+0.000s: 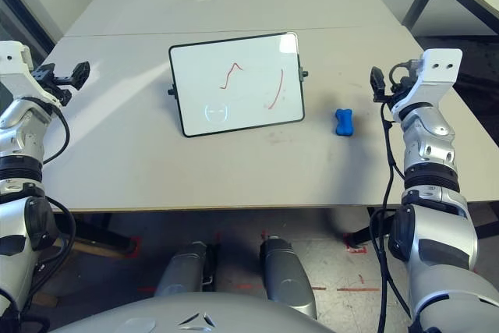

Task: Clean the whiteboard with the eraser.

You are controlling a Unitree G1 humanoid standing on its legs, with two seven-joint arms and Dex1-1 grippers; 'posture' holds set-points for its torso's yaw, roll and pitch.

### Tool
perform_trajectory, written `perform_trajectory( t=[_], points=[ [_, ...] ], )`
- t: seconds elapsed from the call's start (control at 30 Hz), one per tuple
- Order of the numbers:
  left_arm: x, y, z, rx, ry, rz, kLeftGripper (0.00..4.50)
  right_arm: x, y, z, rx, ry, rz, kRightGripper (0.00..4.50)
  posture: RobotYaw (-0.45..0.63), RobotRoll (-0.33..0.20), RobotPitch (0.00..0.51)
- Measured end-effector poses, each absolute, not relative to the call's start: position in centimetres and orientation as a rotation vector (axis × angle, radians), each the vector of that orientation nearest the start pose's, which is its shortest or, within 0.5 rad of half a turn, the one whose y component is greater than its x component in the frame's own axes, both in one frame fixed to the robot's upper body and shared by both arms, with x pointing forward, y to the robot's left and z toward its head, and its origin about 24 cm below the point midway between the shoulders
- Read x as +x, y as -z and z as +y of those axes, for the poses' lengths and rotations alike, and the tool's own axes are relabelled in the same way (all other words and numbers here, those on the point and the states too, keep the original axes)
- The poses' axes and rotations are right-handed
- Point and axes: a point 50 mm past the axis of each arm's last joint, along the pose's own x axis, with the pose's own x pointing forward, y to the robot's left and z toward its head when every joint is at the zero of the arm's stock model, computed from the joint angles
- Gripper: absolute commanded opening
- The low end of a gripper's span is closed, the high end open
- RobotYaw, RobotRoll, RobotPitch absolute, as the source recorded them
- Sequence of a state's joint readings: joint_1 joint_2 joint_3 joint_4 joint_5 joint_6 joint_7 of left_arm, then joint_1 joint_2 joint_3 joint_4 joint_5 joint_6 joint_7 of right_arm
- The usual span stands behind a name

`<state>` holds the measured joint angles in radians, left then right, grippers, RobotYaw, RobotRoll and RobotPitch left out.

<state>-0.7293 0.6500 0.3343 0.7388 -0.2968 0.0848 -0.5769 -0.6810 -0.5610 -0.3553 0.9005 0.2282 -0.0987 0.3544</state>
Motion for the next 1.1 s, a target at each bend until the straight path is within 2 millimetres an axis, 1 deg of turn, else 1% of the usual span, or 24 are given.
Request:
perform_trajectory(
  t=[0.07,0.13,0.23,0.33,0.43,0.53,0.63,0.7,0.87,0.97,1.0,1.1],
  points=[
    [34.4,-18.5,31.1,0.058,0.229,-0.122,4.50,34.4,-12.3,-32.8,-0.033,0.124,-0.040,4.47,-0.12,0.000,0.091],
    [33.9,-18.9,29.5,0.060,0.355,-0.117,4.50,34.4,-12.3,-32.8,-0.036,0.133,-0.038,4.47,-0.12,0.000,0.090],
    [33.0,-18.8,26.9,0.069,0.538,-0.084,4.50,34.4,-12.3,-32.9,-0.044,0.140,-0.034,4.47,-0.13,0.000,0.085],
    [32.2,-18.9,24.7,0.071,0.686,-0.064,4.50,34.4,-12.3,-32.9,-0.052,0.147,-0.028,4.47,-0.14,0.000,0.082],
    [31.5,-18.8,23.1,0.079,0.796,-0.041,4.50,34.3,-12.4,-33.2,-0.064,0.159,-0.019,4.47,-0.15,0.000,0.081],
    [31.2,-17.9,21.7,0.093,0.896,0.001,4.50,34.3,-12.6,-33.5,-0.080,0.178,0.010,4.47,-0.16,0.000,0.082],
    [31.1,-17.3,20.7,0.097,0.951,0.028,4.50,34.4,-12.9,-33.6,-0.088,0.195,0.076,4.47,-0.17,0.000,0.082],
    [31.1,-17.0,20.4,0.104,0.966,0.043,4.50,34.5,-13.7,-33.7,-0.113,0.186,0.156,4.47,-0.18,0.000,0.083],
    [31.4,-16.5,19.9,0.111,0.976,0.049,4.50,34.2,-17.2,-33.0,-0.250,0.168,0.388,4.47,-0.19,0.000,0.084],
    [31.6,-16.0,19.6,0.111,0.980,0.058,4.50,33.5,-18.5,-32.5,-0.224,0.166,0.505,4.47,-0.20,0.000,0.085],
    [31.6,-15.9,19.4,0.113,0.986,0.055,4.50,33.2,-18.7,-32.2,-0.204,0.159,0.541,4.47,-0.20,0.000,0.085],
    [31.7,-15.7,19.2,0.112,0.990,0.054,4.50,32.5,-18.6,-30.8,-0.122,0.099,0.675,4.47,-0.20,0.000,0.085]
  ],
)
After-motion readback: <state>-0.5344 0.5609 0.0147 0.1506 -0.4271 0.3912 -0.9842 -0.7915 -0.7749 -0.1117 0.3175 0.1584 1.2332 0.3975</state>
